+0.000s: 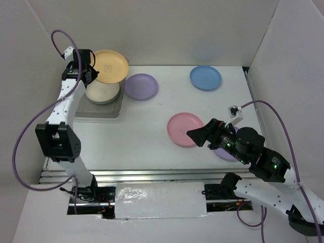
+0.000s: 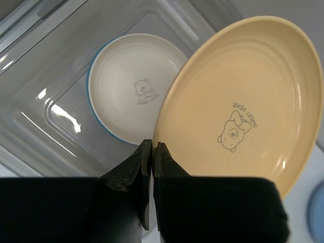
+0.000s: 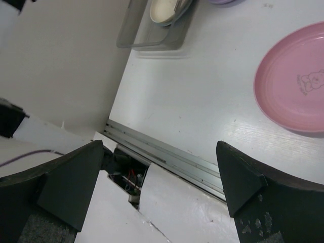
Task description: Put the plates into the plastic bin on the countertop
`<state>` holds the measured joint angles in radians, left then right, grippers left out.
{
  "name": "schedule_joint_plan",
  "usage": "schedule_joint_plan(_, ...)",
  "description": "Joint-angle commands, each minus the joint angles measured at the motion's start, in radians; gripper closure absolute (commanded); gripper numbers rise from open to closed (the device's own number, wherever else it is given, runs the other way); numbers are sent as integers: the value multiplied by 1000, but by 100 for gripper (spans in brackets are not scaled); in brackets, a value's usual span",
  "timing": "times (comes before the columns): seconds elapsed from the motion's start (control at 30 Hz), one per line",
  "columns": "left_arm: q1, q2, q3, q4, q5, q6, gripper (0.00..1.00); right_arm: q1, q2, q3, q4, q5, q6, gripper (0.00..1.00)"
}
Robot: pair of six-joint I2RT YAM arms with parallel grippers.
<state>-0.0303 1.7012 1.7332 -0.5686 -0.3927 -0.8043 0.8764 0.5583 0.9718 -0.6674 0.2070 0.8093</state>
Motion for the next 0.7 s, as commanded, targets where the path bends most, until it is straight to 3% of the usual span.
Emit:
schedule_joint_plan(0.0,79,125,66,47,127,103,100,-5,-18,-12,40,-24,-27,0)
schedule_joint_plan(0.27,237,267,37,116,284,67,100,-8,9,-22,41,-38,-53,0)
schedule_joint_plan(0.4,253,249,-62,200,298,57,100,-8,38,-27,61,-41,-67,0)
schedule_joint_plan(0.5,263,290,-19,181,327,65,97,-10,69,-25,78,-63,-75,0)
schedule_joint_plan(0.53,268,320,-2,147,334,66,85,-10,75,-27,81,-75,-75,0)
schedule_joint_plan(0.57,268,331,14,142,344,76,54,-10,77,-25,84,-77,-76,0)
schedule_joint_plan(0.63,267,334,37,122,357,73,35,-10,77,-27,83,-72,-78,0)
schedule_joint_plan(0.67,265,321,34,122,359,68,13,-10,74,-24,83,-72,-78,0)
